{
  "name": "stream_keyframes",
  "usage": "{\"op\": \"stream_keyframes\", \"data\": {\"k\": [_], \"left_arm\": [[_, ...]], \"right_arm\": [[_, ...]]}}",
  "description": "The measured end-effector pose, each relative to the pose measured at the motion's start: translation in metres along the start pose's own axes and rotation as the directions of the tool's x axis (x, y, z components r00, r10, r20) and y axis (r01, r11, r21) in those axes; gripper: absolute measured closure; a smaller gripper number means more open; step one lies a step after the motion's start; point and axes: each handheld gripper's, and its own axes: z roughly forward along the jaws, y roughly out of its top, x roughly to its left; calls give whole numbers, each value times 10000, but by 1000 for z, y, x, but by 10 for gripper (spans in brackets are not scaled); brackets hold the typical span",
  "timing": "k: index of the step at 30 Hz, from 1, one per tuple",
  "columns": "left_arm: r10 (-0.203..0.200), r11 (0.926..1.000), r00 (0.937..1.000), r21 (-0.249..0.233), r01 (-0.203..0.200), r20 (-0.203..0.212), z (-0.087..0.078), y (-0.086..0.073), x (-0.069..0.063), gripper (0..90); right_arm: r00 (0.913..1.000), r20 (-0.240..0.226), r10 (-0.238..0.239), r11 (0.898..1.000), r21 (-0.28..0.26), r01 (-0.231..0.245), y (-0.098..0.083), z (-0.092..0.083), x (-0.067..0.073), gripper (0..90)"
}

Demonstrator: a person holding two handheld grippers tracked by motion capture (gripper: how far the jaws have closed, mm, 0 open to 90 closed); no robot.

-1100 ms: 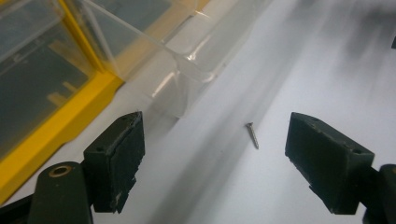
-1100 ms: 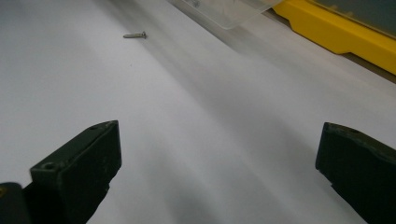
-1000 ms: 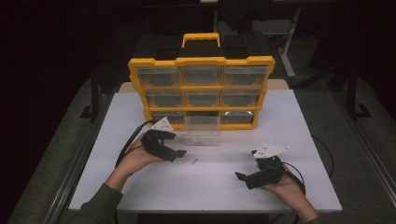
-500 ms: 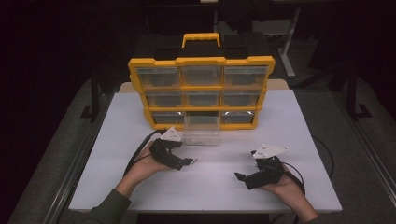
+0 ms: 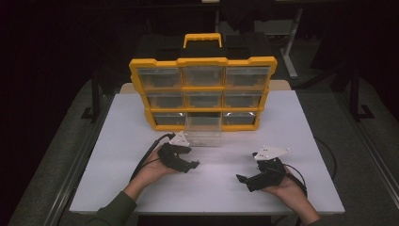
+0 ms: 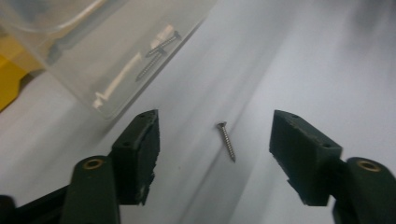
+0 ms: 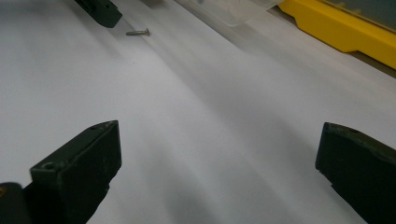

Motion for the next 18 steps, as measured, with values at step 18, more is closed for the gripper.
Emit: {"op": "stream_keyframes", "data": {"k": [18], "left_arm": [[-251, 9997, 9991, -44, 253, 333, 10, 2, 2, 668]], "right_arm": [[10000, -11, -25, 10000, -7, 25, 0, 0, 0, 0]]}}
